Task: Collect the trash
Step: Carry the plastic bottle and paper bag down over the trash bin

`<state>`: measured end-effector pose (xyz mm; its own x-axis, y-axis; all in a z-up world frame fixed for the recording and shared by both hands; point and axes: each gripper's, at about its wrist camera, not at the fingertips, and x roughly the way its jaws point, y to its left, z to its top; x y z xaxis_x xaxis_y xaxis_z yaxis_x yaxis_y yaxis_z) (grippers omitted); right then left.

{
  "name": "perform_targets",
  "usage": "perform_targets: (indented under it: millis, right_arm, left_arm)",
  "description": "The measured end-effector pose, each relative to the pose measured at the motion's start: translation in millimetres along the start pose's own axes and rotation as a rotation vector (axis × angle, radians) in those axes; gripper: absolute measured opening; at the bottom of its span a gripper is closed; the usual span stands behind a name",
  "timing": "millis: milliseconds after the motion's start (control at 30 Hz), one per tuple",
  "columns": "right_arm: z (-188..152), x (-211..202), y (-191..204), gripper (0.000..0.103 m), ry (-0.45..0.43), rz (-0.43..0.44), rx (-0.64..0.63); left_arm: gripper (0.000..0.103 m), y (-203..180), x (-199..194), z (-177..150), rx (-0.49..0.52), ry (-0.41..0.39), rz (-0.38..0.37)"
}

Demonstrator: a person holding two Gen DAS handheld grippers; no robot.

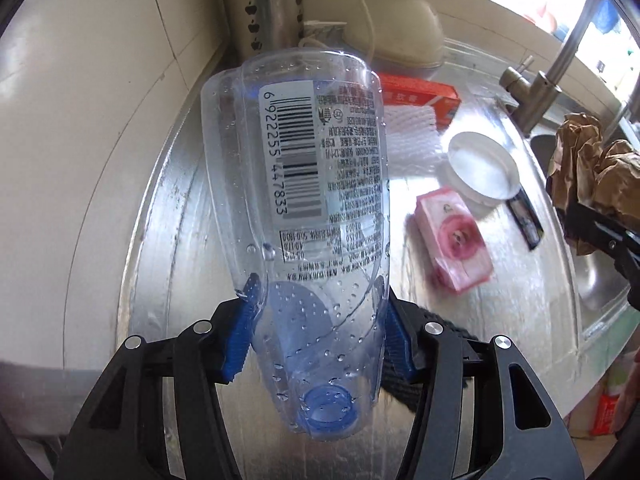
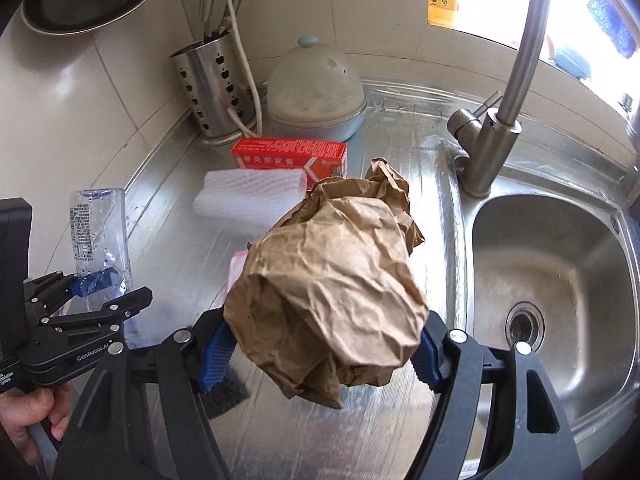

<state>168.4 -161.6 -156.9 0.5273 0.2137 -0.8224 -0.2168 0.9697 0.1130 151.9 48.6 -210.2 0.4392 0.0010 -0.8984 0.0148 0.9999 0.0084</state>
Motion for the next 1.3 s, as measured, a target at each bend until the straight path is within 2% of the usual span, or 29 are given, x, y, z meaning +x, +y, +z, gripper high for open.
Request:
perform_targets:
  millis: [267, 500, 633, 800, 967, 1167, 1300]
  right_arm:
    - [-53, -36, 12, 0.072, 0.028, 0.034, 0.002]
    - [-133, -63, 28, 0.072, 0.120, 0.093, 0.001]
    - [-182, -65, 39, 0.072, 0.200, 0.115, -0.016]
    - [-238, -42, 50, 0.072, 0.317, 0.127, -0.050]
    - [-286, 5, 55, 0.072, 0.430, 0.122, -0.079]
    - [-325, 62, 48, 0.072, 0.521, 0.114, -0.073]
    - [-345, 94, 44, 0.072, 0.562, 0.108, -0.090]
  left_arm:
    - [0.055, -11, -41, -49, 0.076, -0.008, -0.043]
    - [0.055, -22, -76, -117, 0.182, 0.031, -0.105]
    - [0.055, -36, -80, -161, 0.299, 0.071, -0.130]
    - [0.055, -54, -52, -212, 0.402, 0.169, -0.164]
    - [0.055, -68, -4, -248, 0.462, 0.257, -0.190]
    - [0.055, -78, 56, -283, 0.507, 0.353, -0.196]
    - [0.055, -81, 87, -299, 0.522, 0.386, -0.191]
